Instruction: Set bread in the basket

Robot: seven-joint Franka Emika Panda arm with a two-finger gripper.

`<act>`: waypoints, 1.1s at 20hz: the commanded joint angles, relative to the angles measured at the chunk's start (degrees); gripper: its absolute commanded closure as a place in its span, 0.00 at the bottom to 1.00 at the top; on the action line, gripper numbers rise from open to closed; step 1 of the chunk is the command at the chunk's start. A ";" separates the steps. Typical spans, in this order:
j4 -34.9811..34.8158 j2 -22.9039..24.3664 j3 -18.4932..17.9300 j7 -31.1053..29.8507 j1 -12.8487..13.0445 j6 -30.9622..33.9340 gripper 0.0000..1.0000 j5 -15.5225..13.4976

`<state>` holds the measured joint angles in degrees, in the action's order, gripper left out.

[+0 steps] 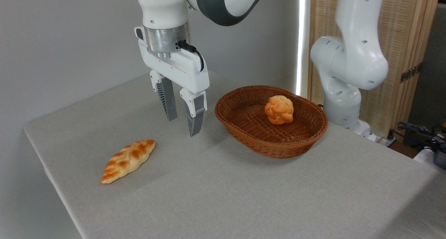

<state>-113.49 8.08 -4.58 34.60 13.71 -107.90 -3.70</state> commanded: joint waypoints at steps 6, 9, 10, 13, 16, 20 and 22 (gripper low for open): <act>0.90 -0.52 0.27 -0.94 0.26 1.46 0.00 0.18; 1.77 -0.43 -0.08 -0.76 0.17 1.55 0.00 0.18; 1.86 -0.52 0.00 -0.76 0.17 1.55 0.00 0.18; 1.78 -0.52 0.09 -0.76 0.26 1.55 0.00 0.09; 2.04 -0.52 -0.17 -0.67 0.17 1.55 0.00 0.01; 2.13 -0.52 -0.17 -0.84 0.09 1.55 0.00 0.01; 2.13 -0.52 -0.08 -1.02 0.09 1.55 0.00 0.01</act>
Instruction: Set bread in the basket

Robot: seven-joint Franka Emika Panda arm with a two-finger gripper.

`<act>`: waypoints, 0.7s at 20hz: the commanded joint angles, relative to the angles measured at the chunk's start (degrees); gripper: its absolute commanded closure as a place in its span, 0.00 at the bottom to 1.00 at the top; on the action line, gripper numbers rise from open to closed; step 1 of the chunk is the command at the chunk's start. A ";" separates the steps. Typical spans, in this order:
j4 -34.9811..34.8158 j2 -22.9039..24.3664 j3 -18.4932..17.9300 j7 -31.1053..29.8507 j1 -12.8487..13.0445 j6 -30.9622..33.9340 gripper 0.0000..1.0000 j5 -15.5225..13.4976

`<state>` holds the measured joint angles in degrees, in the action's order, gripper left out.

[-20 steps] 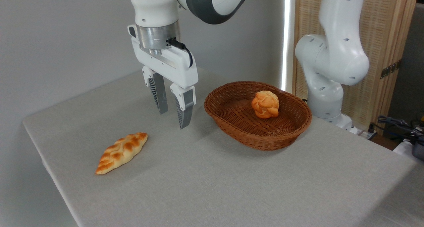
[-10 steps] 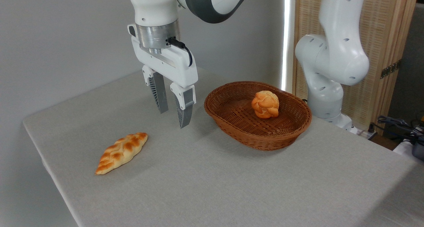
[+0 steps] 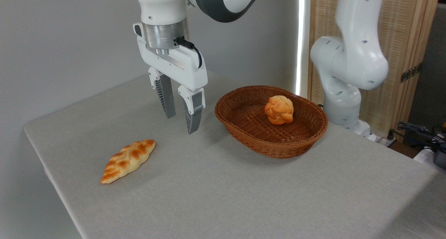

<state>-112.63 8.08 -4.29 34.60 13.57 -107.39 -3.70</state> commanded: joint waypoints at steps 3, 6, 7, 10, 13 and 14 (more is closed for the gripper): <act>1.88 -0.60 -0.45 -0.93 0.23 0.86 0.00 0.01; 1.89 -0.87 -0.28 -1.02 0.32 1.21 0.00 0.01; 1.89 -1.04 -0.10 -1.11 0.32 1.21 0.00 0.01; 2.24 -1.04 -0.45 -0.93 0.23 1.21 0.00 0.01; 2.24 -1.13 -0.28 -1.11 0.32 1.21 0.00 0.09; 2.24 -1.13 -0.10 -1.20 0.32 1.21 0.00 0.09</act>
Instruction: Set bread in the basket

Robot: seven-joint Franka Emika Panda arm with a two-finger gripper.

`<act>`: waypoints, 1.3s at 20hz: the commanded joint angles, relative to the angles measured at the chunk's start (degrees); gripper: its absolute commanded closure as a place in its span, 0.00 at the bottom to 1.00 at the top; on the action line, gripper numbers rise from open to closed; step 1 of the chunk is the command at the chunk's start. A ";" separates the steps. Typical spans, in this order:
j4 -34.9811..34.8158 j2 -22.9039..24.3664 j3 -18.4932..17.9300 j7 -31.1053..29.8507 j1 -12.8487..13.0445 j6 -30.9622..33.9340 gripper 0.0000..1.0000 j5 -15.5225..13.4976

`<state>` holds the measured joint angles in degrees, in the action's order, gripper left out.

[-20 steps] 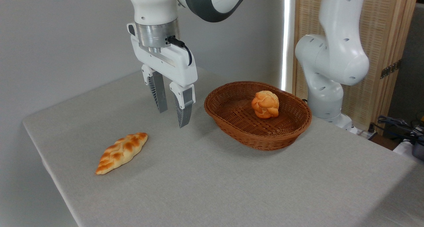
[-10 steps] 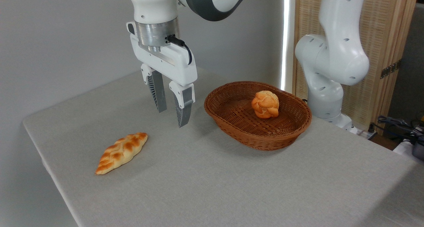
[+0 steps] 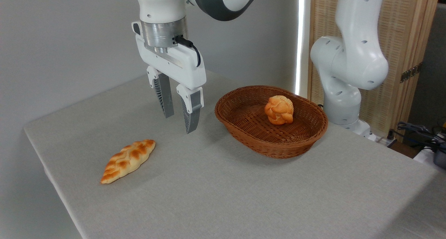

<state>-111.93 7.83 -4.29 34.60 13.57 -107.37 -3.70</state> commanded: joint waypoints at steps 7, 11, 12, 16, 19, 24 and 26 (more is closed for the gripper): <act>1.54 -0.63 -0.45 -0.67 0.14 1.55 0.00 0.01; 1.80 -0.36 -0.45 -0.76 -0.04 1.55 0.00 0.09; 1.80 -0.36 -0.54 -0.84 -0.04 1.72 0.00 0.09; 1.80 -0.36 -0.45 -0.67 -0.04 1.90 0.00 0.09; 1.80 -0.54 -0.45 -0.67 -0.13 1.90 0.00 0.09; 1.80 -0.63 -0.45 -0.67 -0.13 1.99 0.00 0.09; 1.80 -0.63 -0.36 -0.67 -0.13 2.25 0.00 0.09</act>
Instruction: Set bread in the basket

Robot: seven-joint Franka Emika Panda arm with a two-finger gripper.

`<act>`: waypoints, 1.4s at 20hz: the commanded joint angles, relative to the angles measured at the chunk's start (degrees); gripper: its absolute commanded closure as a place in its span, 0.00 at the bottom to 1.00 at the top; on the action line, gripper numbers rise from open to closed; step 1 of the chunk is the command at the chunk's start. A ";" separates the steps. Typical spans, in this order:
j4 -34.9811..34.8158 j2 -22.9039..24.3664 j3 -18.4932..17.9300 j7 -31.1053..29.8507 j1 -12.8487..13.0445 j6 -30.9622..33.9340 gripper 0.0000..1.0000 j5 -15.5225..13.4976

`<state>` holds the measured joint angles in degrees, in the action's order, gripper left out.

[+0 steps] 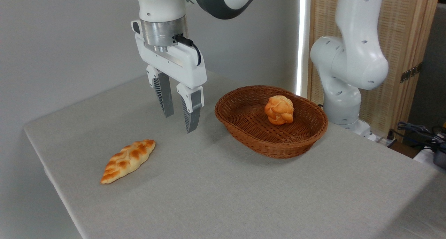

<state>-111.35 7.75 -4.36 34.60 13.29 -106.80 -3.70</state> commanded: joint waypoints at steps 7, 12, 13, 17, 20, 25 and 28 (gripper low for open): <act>1.22 -0.46 6.63 -0.49 -8.09 1.68 0.00 0.01; 1.22 -0.46 9.29 -0.49 -10.75 1.68 0.00 -0.08; 1.22 -0.46 9.28 -0.49 -10.74 1.77 0.00 -0.08; 1.22 -0.46 9.28 -0.49 -10.74 1.77 0.00 -0.17; 1.22 -0.46 9.37 -0.58 -10.66 1.77 0.00 -0.17; 1.13 -0.72 9.55 -0.76 -10.39 0.37 0.00 -0.52; 0.87 -0.81 9.55 -1.81 -10.30 -4.02 0.00 -3.15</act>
<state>-111.33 7.73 4.86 34.56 3.20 -108.06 -4.59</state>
